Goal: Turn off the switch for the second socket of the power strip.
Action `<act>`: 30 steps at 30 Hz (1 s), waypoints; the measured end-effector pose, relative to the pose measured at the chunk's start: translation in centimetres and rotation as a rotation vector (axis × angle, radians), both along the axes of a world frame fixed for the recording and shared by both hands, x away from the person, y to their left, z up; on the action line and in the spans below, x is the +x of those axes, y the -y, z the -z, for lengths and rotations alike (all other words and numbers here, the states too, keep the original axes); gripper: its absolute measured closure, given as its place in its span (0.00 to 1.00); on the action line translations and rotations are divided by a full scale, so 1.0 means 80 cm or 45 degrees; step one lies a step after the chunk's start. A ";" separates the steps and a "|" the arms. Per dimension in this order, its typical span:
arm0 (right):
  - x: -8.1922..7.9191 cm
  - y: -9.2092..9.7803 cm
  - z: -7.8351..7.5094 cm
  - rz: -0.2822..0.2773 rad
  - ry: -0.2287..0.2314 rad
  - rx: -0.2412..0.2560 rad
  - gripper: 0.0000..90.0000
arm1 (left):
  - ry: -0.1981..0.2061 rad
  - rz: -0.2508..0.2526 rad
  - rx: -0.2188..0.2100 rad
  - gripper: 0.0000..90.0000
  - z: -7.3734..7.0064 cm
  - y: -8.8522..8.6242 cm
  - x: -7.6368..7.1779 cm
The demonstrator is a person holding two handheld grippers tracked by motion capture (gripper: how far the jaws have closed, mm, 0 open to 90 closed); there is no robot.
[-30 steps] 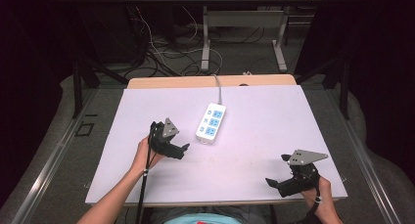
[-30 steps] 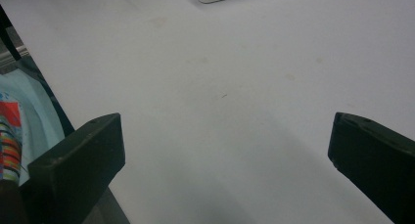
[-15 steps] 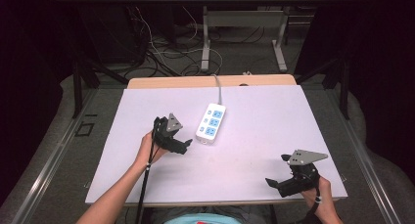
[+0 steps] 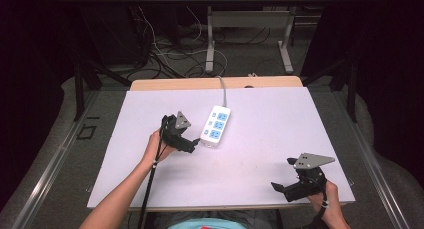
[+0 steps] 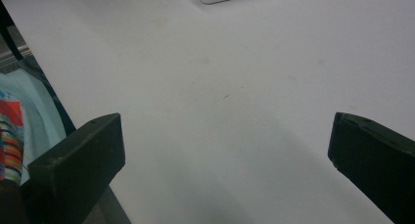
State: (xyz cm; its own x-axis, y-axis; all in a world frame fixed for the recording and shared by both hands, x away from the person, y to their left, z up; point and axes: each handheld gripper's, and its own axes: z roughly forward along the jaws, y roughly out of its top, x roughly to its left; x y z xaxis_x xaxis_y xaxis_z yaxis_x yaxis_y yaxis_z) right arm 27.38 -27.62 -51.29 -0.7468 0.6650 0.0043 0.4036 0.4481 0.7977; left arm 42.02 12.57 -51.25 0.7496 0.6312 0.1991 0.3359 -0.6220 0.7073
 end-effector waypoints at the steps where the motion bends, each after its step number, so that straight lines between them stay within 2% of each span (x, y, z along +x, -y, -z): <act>1: 0.000 0.000 0.000 -0.001 0.002 -0.003 0.00 | -0.004 0.001 0.002 0.01 -0.001 0.001 0.001; 8: 0.001 0.000 0.000 -0.005 0.004 -0.006 0.00 | 0.001 -0.009 -0.013 0.01 -0.004 0.002 0.009; 11: 0.000 0.000 0.000 -0.004 0.005 -0.007 0.00 | -0.012 -0.011 -0.010 0.01 -0.008 0.001 0.014; 12: 0.000 0.000 0.000 -0.005 0.004 -0.006 0.00 | 0.006 -0.028 -0.026 0.01 -0.006 0.002 0.015; 13: 0.000 0.000 0.000 -0.005 0.004 -0.006 0.00 | -0.013 -0.016 -0.012 0.01 -0.009 0.001 0.016; 16: 0.000 0.001 -0.001 -0.009 0.004 -0.005 0.00 | 0.004 -0.035 -0.021 0.02 -0.008 0.003 0.020; 17: -0.001 0.000 0.000 -0.001 -0.011 0.006 0.00 | -0.015 -0.030 -0.015 0.02 -0.009 0.003 0.022; 18: 0.000 0.001 0.000 -0.003 -0.006 0.000 0.00 | -0.002 -0.037 -0.020 0.02 -0.009 0.004 0.024; 20: 0.000 0.000 0.000 -0.001 -0.012 0.006 0.00 | -0.027 -0.030 -0.013 0.02 -0.011 0.004 0.028; 22: -0.001 0.000 0.000 0.001 -0.013 0.008 0.00 | -0.016 -0.049 -0.030 0.03 -0.011 0.005 0.032; 23: 0.000 0.000 0.000 0.001 -0.009 0.014 0.00 | -0.041 -0.042 -0.028 0.03 -0.013 0.005 0.034; 24: 0.000 0.000 0.000 0.001 -0.009 0.015 0.00 | -0.022 -0.052 -0.041 0.03 -0.012 0.006 0.035; 26: 0.000 0.001 0.000 0.002 -0.012 0.008 0.00 | -0.048 -0.037 -0.023 0.04 -0.014 0.006 0.039; 27: 0.000 0.001 0.000 0.002 -0.012 0.008 0.00 | -0.025 -0.054 -0.045 0.04 -0.012 0.008 0.040; 28: 0.000 0.001 0.000 0.000 -0.008 0.007 0.00 | -0.049 -0.043 -0.033 0.04 -0.014 0.008 0.041; 29: 0.000 0.001 0.000 -0.001 -0.007 0.004 0.00 | -0.027 -0.053 -0.044 0.04 -0.013 0.010 0.042; 30: 0.000 0.001 0.000 -0.001 -0.007 0.005 0.00 | -0.034 -0.056 -0.051 0.04 -0.013 0.011 0.043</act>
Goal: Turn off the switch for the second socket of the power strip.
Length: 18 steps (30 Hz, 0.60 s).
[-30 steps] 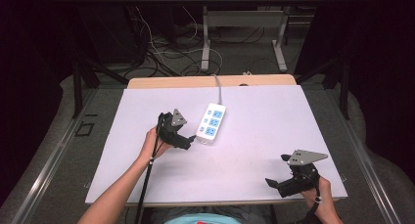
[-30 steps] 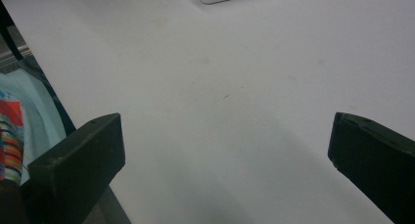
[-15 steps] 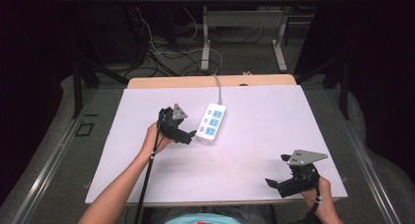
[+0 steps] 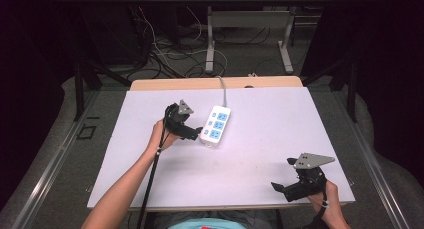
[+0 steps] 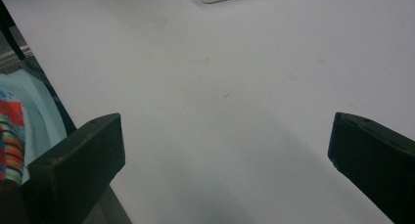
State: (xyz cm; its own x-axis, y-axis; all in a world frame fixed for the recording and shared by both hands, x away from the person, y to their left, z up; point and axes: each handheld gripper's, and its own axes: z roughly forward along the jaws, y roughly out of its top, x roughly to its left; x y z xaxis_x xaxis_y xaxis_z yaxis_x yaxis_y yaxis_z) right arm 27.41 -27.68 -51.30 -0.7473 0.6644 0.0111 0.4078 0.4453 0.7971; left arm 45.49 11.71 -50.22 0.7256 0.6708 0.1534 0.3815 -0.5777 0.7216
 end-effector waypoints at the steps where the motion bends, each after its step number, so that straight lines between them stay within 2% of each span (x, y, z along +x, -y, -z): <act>1: 0.000 0.000 0.000 0.000 0.000 0.000 0.00 | -0.003 0.002 0.006 0.04 0.000 0.000 0.002; 2: 0.000 0.000 0.000 -0.003 -0.003 0.002 0.00 | -0.023 0.011 0.014 0.05 -0.001 0.001 0.004; 5: 0.000 0.000 0.000 0.001 0.001 0.000 0.00 | -0.013 0.001 0.006 0.05 0.002 0.004 0.008; 6: 0.000 0.000 0.000 0.001 -0.002 0.001 0.00 | -0.034 0.004 0.016 0.06 0.002 0.005 0.009; 8: 0.000 0.000 0.000 0.002 -0.003 0.002 0.00 | -0.029 0.003 0.018 0.06 0.005 0.007 0.011; 9: 0.000 0.000 0.000 0.004 0.000 -0.002 0.00 | -0.044 0.013 0.028 0.07 0.004 0.007 0.012; 11: 0.000 0.000 0.000 0.001 -0.003 0.002 0.00 | -0.033 0.010 0.027 0.08 0.005 0.009 0.014; 14: 0.000 0.000 0.000 0.005 0.000 -0.002 0.00 | -0.054 0.014 0.024 0.10 0.004 0.011 0.018; 18: 0.000 0.000 0.000 0.003 0.000 0.000 0.00 | -0.057 0.009 0.016 0.11 0.005 0.016 0.024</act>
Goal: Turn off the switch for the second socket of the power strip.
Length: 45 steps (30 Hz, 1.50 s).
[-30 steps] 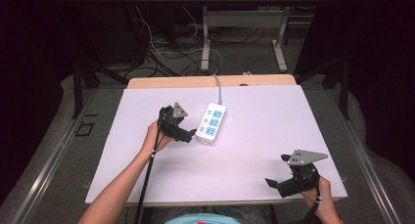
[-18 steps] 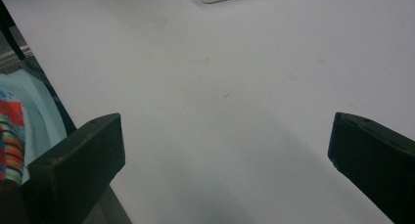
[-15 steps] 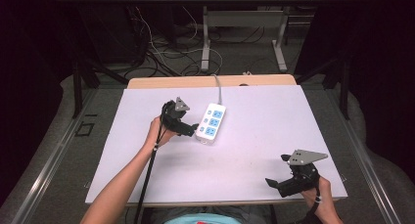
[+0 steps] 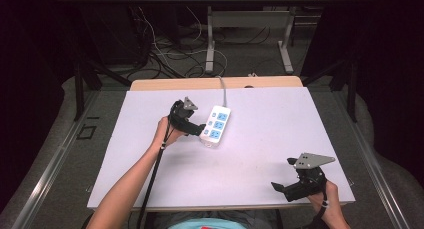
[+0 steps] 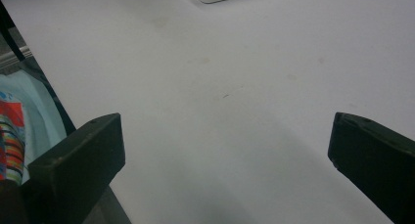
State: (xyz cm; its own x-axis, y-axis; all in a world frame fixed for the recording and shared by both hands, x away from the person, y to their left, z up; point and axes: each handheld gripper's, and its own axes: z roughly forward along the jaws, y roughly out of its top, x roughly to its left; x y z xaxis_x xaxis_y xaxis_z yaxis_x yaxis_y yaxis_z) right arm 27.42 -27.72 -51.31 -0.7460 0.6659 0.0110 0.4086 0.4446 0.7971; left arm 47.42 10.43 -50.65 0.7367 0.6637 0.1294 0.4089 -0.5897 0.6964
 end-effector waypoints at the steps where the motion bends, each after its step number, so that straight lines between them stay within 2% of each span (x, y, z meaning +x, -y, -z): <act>1: 0.000 0.000 0.000 0.000 -0.001 0.000 0.00 | -0.004 0.006 0.005 0.12 0.000 0.001 0.001; 2: 0.000 0.000 0.000 -0.002 -0.003 -0.006 0.00 | 0.000 0.002 0.001 0.17 0.001 0.002 0.002; 10: 0.000 0.000 0.000 0.001 -0.008 -0.004 0.00 | -0.005 -0.007 -0.019 0.29 0.001 0.008 0.010; 14: 0.000 0.001 0.000 -0.005 -0.006 -0.007 0.00 | -0.018 -0.015 0.006 0.46 -0.001 0.011 0.013; 15: 0.000 0.001 -0.001 -0.006 -0.020 -0.011 0.00 | -0.004 -0.024 0.000 0.49 -0.001 0.012 0.014; 16: 0.000 0.001 -0.001 -0.006 -0.020 -0.011 0.00 | -0.028 -0.008 0.011 0.49 -0.003 0.012 0.015; 17: 0.000 0.001 0.000 -0.009 -0.013 -0.010 0.00 | -0.005 -0.019 0.001 0.52 -0.002 0.014 0.015; 18: 0.000 0.001 -0.001 -0.008 -0.014 -0.013 0.00 | -0.019 -0.007 0.009 0.57 -0.003 0.014 0.016; 20: 0.000 0.001 0.000 -0.007 -0.011 -0.010 0.00 | -0.008 -0.006 0.001 0.63 -0.003 0.017 0.017; 23: 0.000 0.001 0.000 -0.009 -0.013 -0.009 0.00 | -0.001 -0.002 -0.004 0.68 -0.002 0.020 0.018; 24: 0.000 0.001 0.000 -0.006 -0.020 -0.010 0.00 | -0.025 0.013 0.002 0.74 -0.003 0.021 0.019; 25: 0.000 0.001 0.000 -0.007 -0.010 -0.010 0.00 | -0.005 0.003 -0.012 0.77 -0.001 0.023 0.019; 26: 0.000 0.000 0.000 0.000 -0.004 0.001 0.00 | -0.028 0.019 -0.004 0.80 -0.002 0.023 0.020; 27: 0.000 0.000 0.000 0.008 -0.006 0.004 0.00 | -0.014 0.017 -0.010 0.83 -0.001 0.025 0.021; 28: 0.000 0.000 0.000 0.006 -0.008 0.004 0.00 | -0.031 0.023 -0.014 0.86 -0.001 0.026 0.021; 29: 0.000 0.000 0.000 0.006 -0.008 0.004 0.00 | -0.022 0.019 -0.019 0.86 0.000 0.028 0.021; 31: 0.000 0.001 -0.001 -0.004 -0.017 -0.012 0.00 | -0.042 0.024 -0.009 0.96 0.001 0.031 0.023; 33: 0.000 0.000 0.000 0.001 -0.005 0.001 0.00 | -0.049 0.029 -0.010 1.00 0.002 0.034 0.024; 34: 0.000 0.000 0.000 0.008 -0.006 0.003 0.00 | -0.068 0.039 -0.005 1.00 0.001 0.035 0.024; 35: 0.000 0.000 0.000 0.008 -0.006 0.003 0.00 | -0.058 0.040 -0.006 1.00 0.002 0.036 0.024; 36: 0.000 0.000 0.000 0.006 -0.001 -0.001 0.00 | -0.072 0.047 -0.004 1.00 0.002 0.037 0.024; 39: 0.000 0.000 0.000 0.006 -0.002 0.001 0.00 | -0.073 0.048 -0.002 1.00 0.004 0.042 0.025; 45: 0.000 0.000 0.000 0.009 -0.005 0.001 0.00 | -0.112 0.076 0.021 1.00 0.005 0.049 0.028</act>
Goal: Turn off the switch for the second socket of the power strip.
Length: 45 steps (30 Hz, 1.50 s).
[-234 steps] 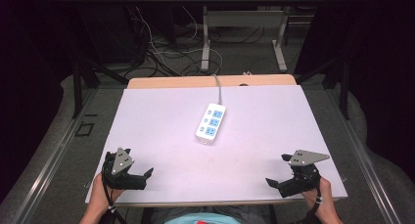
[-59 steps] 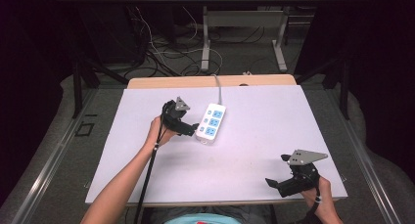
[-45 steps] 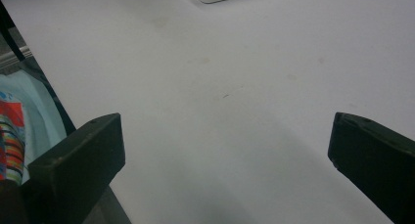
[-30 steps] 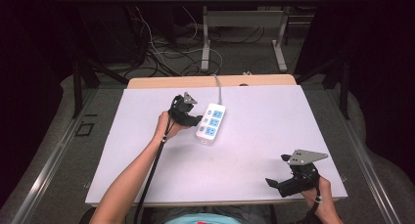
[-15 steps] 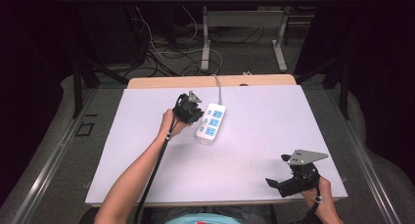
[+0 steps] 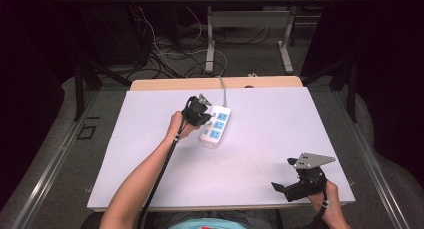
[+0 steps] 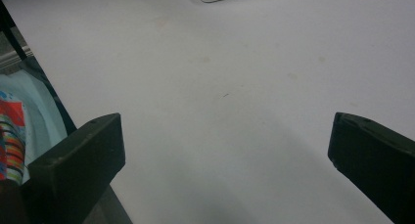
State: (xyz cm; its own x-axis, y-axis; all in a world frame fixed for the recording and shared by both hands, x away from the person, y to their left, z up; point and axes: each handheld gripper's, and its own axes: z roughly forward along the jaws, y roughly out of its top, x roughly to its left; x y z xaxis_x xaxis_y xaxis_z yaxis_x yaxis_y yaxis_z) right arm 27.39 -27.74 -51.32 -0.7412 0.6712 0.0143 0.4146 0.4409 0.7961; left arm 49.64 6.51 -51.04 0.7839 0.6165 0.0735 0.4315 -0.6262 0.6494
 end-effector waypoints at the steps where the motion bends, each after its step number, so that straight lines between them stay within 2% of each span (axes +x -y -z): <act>1: 0.000 0.000 0.000 0.000 0.000 0.000 0.00 | -0.017 0.013 0.001 1.00 0.000 0.001 0.000; 3: 0.001 0.000 0.000 -0.013 0.003 -0.001 0.00 | -0.009 0.009 0.019 1.00 0.003 0.006 0.001; 5: 0.000 0.000 0.000 -0.002 0.003 -0.001 0.00 | -0.007 0.008 0.011 1.00 0.004 0.007 0.002; 6: 0.000 0.001 0.000 -0.010 0.004 -0.004 0.00 | -0.018 0.014 0.038 1.00 0.004 0.007 0.002; 8: 0.000 0.000 0.000 -0.006 0.004 -0.003 0.00 | -0.024 0.016 0.030 1.00 0.006 0.009 0.004; 10: 0.000 0.000 0.000 -0.004 0.002 -0.002 0.00 | -0.038 0.022 0.045 1.00 0.006 0.009 0.005; 11: 0.000 0.000 0.000 -0.012 0.003 -0.003 0.00 | -0.041 0.014 0.033 1.00 0.008 0.010 0.005; 14: 0.000 0.000 0.000 -0.015 0.002 -0.002 0.00 | -0.057 0.022 0.049 1.00 0.011 0.010 0.007; 20: 0.001 0.000 0.000 -0.024 -0.005 -0.010 0.00 | -0.057 0.017 0.042 1.00 0.012 0.011 0.008; 25: 0.001 0.000 0.000 -0.022 0.000 -0.010 0.00 | -0.053 0.029 0.057 1.00 0.012 0.012 0.008; 34: 0.000 -0.001 0.000 -0.024 -0.005 -0.018 0.00 | -0.061 0.025 0.041 1.00 0.013 0.010 0.009; 35: 0.000 -0.001 0.000 -0.018 0.003 -0.017 0.00 | -0.063 0.014 0.024 1.00 0.013 0.011 0.008; 43: 0.000 -0.001 0.000 -0.024 -0.005 -0.019 0.00 | -0.067 0.017 0.045 1.00 0.012 0.011 0.008; 45: 0.000 -0.001 0.000 -0.025 -0.004 -0.018 0.00 | -0.071 0.015 0.034 1.00 0.013 0.010 0.009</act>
